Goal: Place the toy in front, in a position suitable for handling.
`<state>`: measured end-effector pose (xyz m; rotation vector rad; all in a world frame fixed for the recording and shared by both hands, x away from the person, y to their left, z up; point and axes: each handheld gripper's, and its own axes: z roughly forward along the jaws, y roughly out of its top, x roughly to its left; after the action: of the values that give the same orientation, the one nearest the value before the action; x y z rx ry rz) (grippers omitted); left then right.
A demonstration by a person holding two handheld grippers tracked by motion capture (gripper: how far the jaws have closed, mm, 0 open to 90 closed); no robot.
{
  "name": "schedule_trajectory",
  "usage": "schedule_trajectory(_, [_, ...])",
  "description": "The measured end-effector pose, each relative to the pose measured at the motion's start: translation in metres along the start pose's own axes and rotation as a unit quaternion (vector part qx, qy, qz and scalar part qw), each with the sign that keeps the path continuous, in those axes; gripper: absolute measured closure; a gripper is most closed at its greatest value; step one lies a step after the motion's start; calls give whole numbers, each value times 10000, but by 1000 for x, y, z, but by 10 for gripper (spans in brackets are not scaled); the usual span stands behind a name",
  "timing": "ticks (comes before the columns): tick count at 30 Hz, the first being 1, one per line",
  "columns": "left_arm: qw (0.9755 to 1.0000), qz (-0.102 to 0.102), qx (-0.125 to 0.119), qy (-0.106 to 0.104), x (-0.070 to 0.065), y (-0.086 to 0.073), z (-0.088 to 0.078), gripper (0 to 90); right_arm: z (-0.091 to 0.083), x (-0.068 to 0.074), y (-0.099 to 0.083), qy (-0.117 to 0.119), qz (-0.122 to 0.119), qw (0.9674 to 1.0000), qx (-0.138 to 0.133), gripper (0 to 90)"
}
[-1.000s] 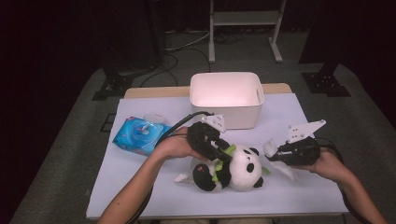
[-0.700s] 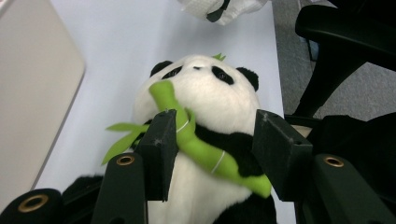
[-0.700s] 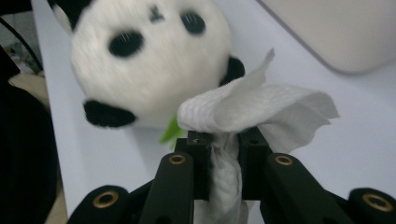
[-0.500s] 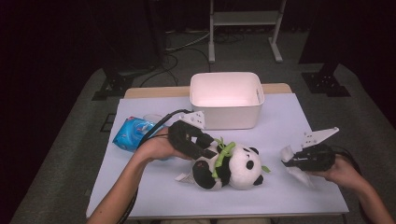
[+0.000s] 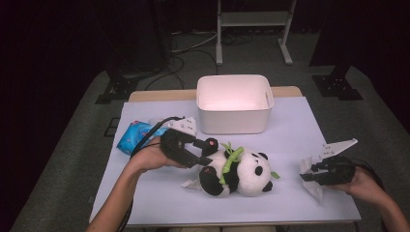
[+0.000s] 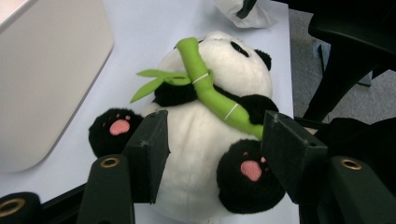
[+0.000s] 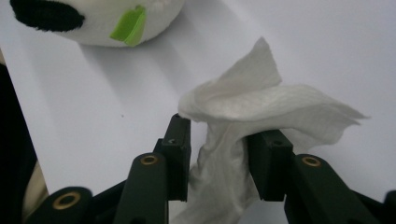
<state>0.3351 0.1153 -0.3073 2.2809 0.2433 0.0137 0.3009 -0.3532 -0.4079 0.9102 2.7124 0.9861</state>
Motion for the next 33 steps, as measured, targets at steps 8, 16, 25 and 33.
schedule_trajectory(8, [9999,-56,-13,100,0,-12,-7,381,-6,2,1,-33,16,9997,223,502])
schedule_trajectory(16, [9998,-107,-48,137,-1,-19,-9,366,-16,2,6,-72,-38,9999,146,478])
schedule_trajectory(25, [9993,-270,-150,201,1,-35,-14,338,-17,-1,15,78,-139,9999,-62,409])
schedule_trajectory(33, [9982,-431,-222,347,4,-55,-17,282,-13,-4,34,238,-317,9991,-149,352])
